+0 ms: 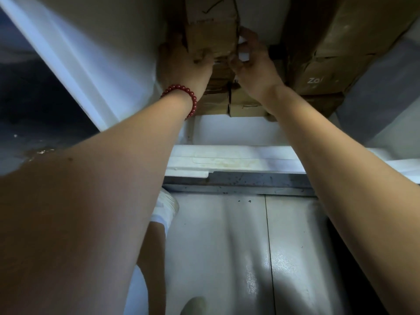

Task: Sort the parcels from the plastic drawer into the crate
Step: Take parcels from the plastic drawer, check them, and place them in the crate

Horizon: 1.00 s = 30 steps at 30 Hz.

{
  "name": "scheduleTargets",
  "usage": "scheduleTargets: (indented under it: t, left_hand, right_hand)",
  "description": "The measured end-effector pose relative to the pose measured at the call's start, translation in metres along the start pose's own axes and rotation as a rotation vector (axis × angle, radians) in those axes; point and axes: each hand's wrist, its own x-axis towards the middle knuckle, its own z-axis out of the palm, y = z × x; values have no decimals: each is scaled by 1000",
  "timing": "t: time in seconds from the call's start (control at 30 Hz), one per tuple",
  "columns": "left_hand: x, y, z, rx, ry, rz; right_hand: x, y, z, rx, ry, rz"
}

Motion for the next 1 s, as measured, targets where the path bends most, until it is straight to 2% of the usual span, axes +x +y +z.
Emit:
scheduleTargets:
  t: [0.07, 0.2, 0.27, 0.43, 0.57, 0.73, 0.9, 1.0]
  left_hand:
    - [-9, 0, -2, -142, -23, -11]
    - [-32, 6, -8, -550, -49, -236]
    - [-46, 13, -14, -642, -115, -300]
    - [-71, 39, -43, -519, -378, -322]
    - [-96, 61, -79, -436, -573, -378]
    - [-144, 76, -123, -181, -799, -327]
    - [-199, 83, -158, -333, -825, -390]
    - [-219, 87, -165, -259, -781, -402]
  right_hand:
    - [-2, 2, -1, 158, 33, 60]
    - [-29, 3, -1, 495, 40, 218]
    - [-45, 1, 0, 614, 18, 333]
    - [-89, -7, -24, 657, -34, 454]
    - [-135, -30, -55, 596, -95, 562]
    - [-202, -58, -94, 455, -193, 585]
    - [-260, -68, -109, 427, -176, 598]
    - [-287, -73, -107, 428, -165, 607]
